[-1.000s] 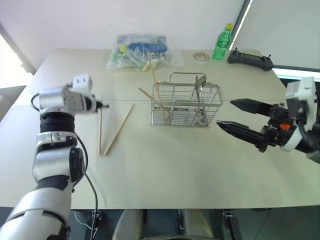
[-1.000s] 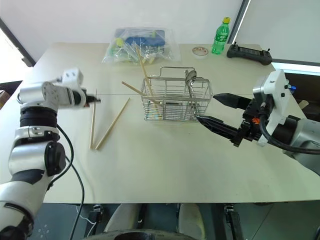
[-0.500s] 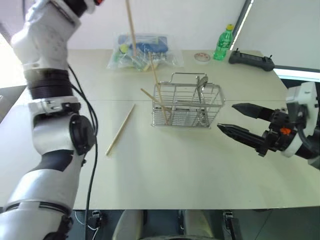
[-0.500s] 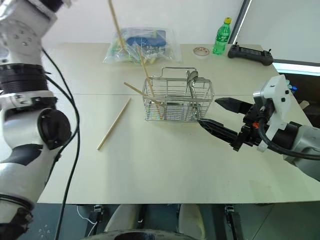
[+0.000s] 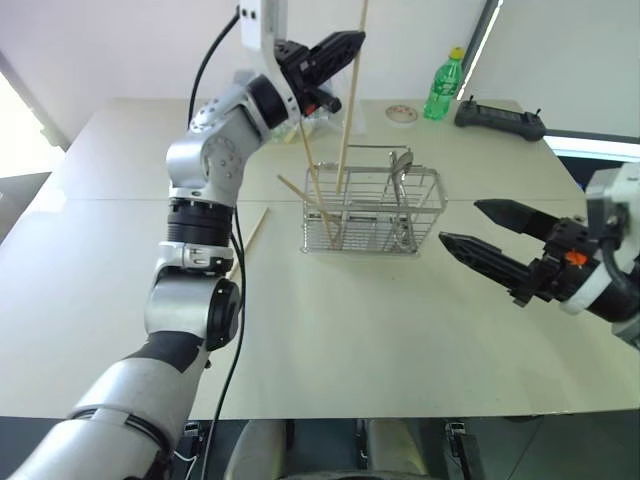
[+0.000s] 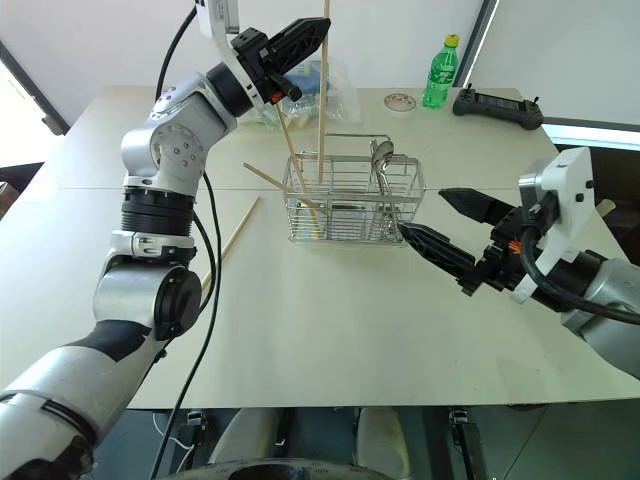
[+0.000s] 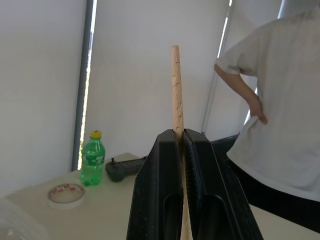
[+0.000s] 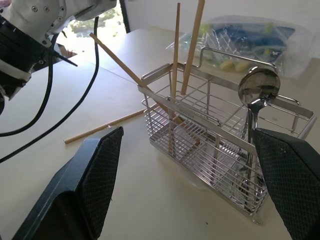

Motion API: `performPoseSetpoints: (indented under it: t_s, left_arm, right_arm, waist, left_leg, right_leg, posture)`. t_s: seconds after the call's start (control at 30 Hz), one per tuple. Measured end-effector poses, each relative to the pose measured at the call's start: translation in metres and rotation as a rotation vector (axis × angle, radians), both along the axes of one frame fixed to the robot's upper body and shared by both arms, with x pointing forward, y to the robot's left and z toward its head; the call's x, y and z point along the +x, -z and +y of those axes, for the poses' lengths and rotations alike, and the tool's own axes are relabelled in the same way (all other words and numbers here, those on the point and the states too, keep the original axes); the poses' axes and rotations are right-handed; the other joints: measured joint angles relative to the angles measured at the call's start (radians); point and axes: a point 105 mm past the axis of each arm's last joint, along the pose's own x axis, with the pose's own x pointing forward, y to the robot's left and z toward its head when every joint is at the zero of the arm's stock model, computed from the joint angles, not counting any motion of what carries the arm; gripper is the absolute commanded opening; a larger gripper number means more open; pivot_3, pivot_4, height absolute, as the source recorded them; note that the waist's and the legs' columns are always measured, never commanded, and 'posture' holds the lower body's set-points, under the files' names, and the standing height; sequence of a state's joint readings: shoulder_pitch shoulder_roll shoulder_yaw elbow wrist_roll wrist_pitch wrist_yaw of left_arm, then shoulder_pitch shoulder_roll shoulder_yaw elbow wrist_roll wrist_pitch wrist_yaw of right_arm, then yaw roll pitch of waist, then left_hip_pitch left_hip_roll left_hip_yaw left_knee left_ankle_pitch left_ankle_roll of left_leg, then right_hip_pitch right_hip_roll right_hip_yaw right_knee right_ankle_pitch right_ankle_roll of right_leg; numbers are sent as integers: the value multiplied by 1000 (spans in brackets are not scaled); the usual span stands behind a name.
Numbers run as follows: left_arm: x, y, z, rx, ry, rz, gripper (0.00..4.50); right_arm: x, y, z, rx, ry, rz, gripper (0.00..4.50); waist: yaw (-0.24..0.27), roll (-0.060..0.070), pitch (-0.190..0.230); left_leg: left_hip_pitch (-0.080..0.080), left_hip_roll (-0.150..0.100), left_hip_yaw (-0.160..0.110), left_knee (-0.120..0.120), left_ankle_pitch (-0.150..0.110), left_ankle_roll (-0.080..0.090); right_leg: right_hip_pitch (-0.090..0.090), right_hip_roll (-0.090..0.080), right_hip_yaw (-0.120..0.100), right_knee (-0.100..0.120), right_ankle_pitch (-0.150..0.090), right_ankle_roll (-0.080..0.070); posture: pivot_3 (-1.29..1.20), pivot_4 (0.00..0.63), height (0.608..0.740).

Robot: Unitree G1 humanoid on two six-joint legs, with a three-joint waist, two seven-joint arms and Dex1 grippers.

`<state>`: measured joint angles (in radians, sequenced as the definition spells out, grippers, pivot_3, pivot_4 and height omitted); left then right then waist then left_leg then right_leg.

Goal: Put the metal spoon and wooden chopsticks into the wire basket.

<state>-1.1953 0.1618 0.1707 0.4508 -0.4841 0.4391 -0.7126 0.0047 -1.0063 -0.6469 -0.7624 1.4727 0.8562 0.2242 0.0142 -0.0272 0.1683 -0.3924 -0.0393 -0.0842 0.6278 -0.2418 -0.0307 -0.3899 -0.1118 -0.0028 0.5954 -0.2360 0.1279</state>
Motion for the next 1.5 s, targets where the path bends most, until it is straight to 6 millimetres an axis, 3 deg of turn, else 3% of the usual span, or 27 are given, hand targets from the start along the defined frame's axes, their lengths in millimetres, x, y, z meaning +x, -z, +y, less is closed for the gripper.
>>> performPoseSetpoints:
  t_s: [0.07, 0.17, 0.27, 0.3, 0.53, 0.6, 0.73, 0.8, 0.87, 0.93, 1.07, 1.13, 1.17, 1.33, 1.5]
  left_arm:
    - [-4, 10, -1, -11, 31, 16, 1091]
    - [-6, 25, -4, -29, 78, 74, 2591]
    - [-14, 20, -6, -41, 120, 77, 4227]
    - [-17, 16, -7, -44, 131, 65, 4464]
    - [-23, 4, 14, -10, 103, 47, 4464]
    - [-15, -8, 34, -11, 36, 65, 4464]
    - [-9, -62, 88, -43, -140, 8, 4464]
    - [-1, -65, 110, 23, -250, 15, 4464]
    - [16, -43, 127, 145, -378, 84, 4464]
    - [35, -2, 137, 289, -473, 221, 4464]
    - [50, 120, 153, 603, -564, 562, 4464]
    - [46, 160, 154, 692, -546, 677, 4464]
    - [44, 170, 152, 708, -534, 711, 4464]
    - [43, 174, 141, 774, -502, 703, 4464]
    - [38, 198, 121, 883, -429, 721, 4464]
  right_arm:
    - [0, -2, -1, 9, 7, -9, 4220]
    - [1, -4, -2, 23, 14, -12, 4220]
    - [3, -6, -4, 33, 20, -12, 4220]
    - [3, -7, -5, 33, 20, -14, 4220]
    - [8, -8, -8, 46, 25, -10, 4220]
    - [8, -8, -6, 45, 16, -11, 4220]
    - [10, -5, -4, 37, 8, -3, 4220]
    - [10, -3, -5, 32, 11, -6, 4220]
    - [11, 0, -6, 30, 15, -3, 4220]
    - [11, 5, -6, 18, 15, 11, 4220]
    - [11, 11, -3, 5, 1, 17, 4220]
    - [12, 11, -4, 14, 6, 8, 4220]
    - [13, 11, -4, 18, 7, 5, 4220]
    - [13, 14, -2, 36, 10, 9, 4220]
    - [12, 15, -2, 51, 19, 5, 4220]
  waist:
    - [0, 0, 0]
    - [0, 0, 0]
    - [0, 0, 0]
    - [0, 0, 0]
    - [-2, 0, 0]
    - [-3, 0, 1]
    - [-3, 1, 0]
    - [-2, 2, -1]
    - [3, 3, -1]
    - [7, 3, -1]
    - [-2, 2, -1]
    - [-3, -1, 1]
    - [-3, -3, 2]
    - [1, -2, 1]
    - [-1, -2, 2]
  left_leg:
    - [0, 0, 0, 1, 0, 0]
    - [0, 0, 0, 1, 0, 0]
    - [0, 0, 0, 1, 0, 0]
    - [0, 0, 0, 1, 0, 0]
    - [1, 0, 0, 1, 0, 0]
    - [0, 1, -1, 1, 0, 0]
    - [1, 2, -1, 0, 0, 1]
    - [1, 1, -1, 0, -1, 1]
    - [1, 1, -2, 0, -1, 1]
    - [1, 1, -2, 1, -1, 1]
    - [0, 1, -1, 1, -1, 1]
    - [-2, 2, -1, 0, -1, 1]
    - [-4, 2, -2, 0, -1, 1]
    - [-5, 2, -2, -1, -1, 1]
    - [-6, 2, -1, 0, -1, 1]
  right_leg:
    - [0, -1, 0, 0, -1, -2]
    - [0, 0, 0, 1, -1, -3]
    - [0, 0, 0, 1, -1, -3]
    - [0, 0, 0, 0, -1, -3]
    - [0, 1, 0, 1, -2, -3]
    - [-1, 3, 0, 1, -1, -4]
    - [0, 5, 0, 1, -1, -3]
    - [0, 5, 0, 1, -1, -2]
    - [1, 5, 0, 1, -1, -2]
    - [1, 5, 0, 1, -2, -3]
    - [0, 4, 0, 1, -1, -4]
    - [-4, 4, 0, 2, -1, -3]
    - [-6, 4, 0, 2, 0, -2]
    - [-7, 4, 0, 2, 1, 0]
    - [-6, 3, 0, 1, 1, -1]
  posture:
    - [0, 150, 721]
    - [0, 150, 721]
    - [0, 150, 721]
    - [0, 150, 721]
    - [0, 150, 721]
    - [0, 150, 721]
    - [0, 150, 721]
    - [0, 150, 721]
    - [0, 150, 721]
    - [0, 150, 721]
    - [0, 150, 721]
    - [0, 150, 721]
    - [0, 150, 721]
    - [0, 150, 721]
    - [0, 150, 721]
